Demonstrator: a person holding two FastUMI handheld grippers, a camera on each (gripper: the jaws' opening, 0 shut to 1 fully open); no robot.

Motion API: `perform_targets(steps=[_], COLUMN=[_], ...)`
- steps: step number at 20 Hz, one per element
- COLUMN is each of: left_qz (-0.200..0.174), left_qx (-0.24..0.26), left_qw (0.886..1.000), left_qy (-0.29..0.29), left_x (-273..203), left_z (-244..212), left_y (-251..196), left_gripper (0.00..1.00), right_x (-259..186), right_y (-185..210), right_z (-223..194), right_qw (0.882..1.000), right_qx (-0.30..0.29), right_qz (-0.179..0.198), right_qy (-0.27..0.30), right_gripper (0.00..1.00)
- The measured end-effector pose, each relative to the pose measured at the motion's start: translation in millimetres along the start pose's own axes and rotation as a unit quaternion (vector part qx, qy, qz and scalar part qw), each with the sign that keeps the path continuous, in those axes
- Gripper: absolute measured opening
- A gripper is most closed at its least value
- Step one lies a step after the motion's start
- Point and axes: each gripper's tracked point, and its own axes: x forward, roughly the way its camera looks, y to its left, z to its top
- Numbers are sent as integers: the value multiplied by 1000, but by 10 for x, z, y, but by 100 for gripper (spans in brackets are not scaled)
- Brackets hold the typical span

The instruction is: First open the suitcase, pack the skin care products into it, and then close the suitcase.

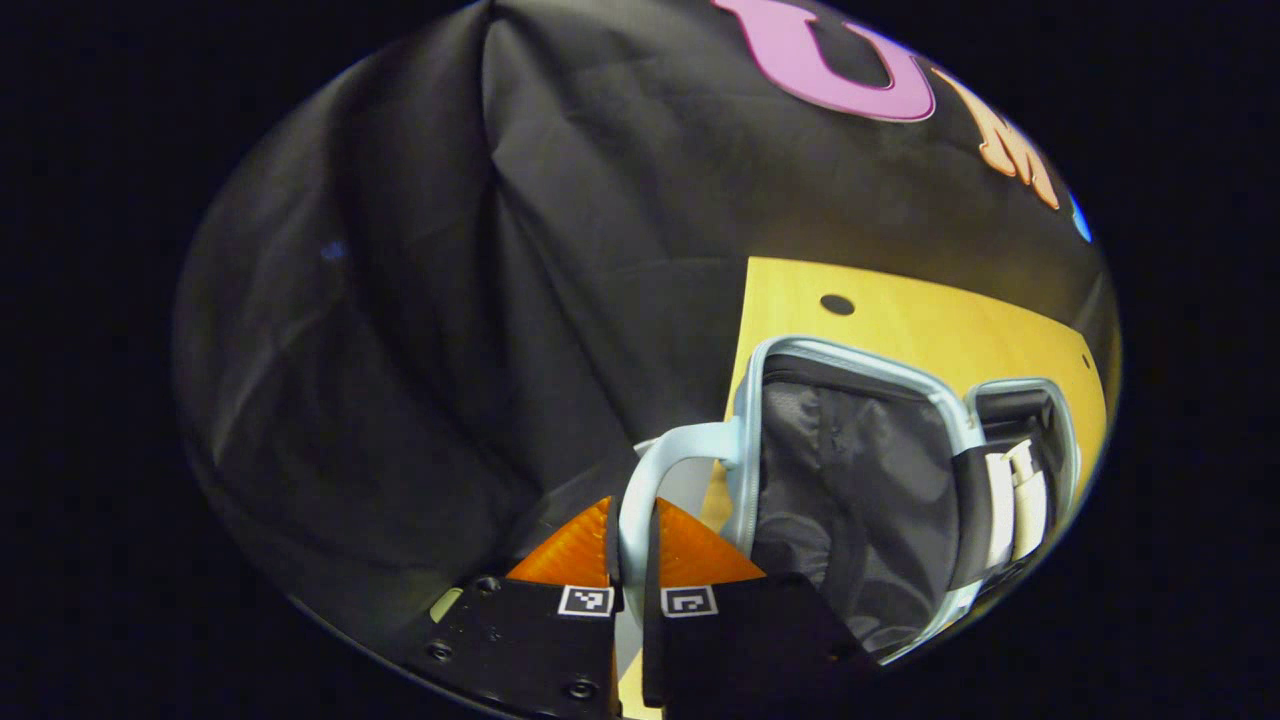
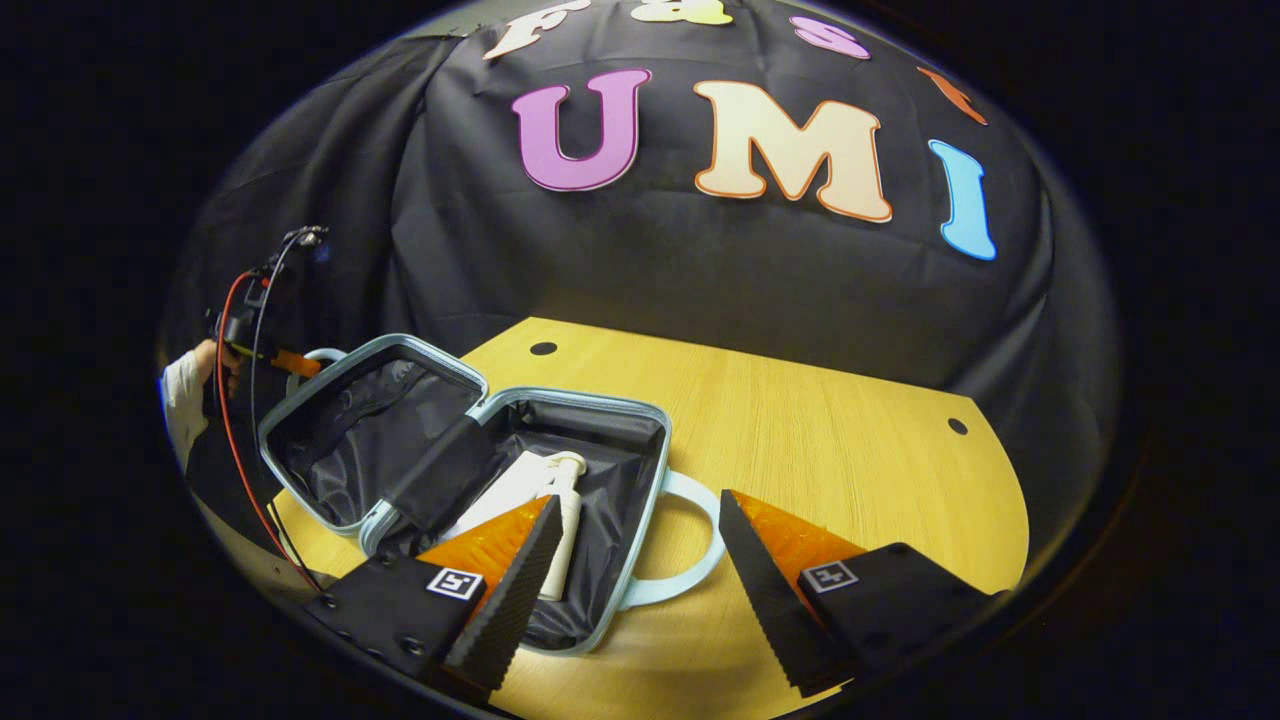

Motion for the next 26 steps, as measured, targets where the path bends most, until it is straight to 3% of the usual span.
perform_targets(steps=[5, 12, 14, 19, 26], left_qz=[-6, -58, -81, -178, -285], left_qx=[11, 17, 27, 37, 6], left_qw=[999, 994, 991, 974, 953], left_qy=[-42, -88, -105, -134, -105], left_x=[-760, -1441, -1622, -1956, -1981], left_z=[527, 870, 1036, 1307, 1231], left_y=[-338, -1082, -1381, -2476, -3693], left_gripper=[1, 1, 1, 1, 2], right_x=[-234, -659, -746, -1036, -1336], right_y=[-247, -926, -1103, -1490, -2014], right_z=[195, 200, 209, 121, -42], right_qw=[999, 996, 995, 992, 987], right_qx=[3, 30, 31, 36, 53], right_qz=[8, -25, -36, -64, -108], right_qy=[-43, -83, -91, -104, -103], right_gripper=[100, 100, 100, 100, 100])
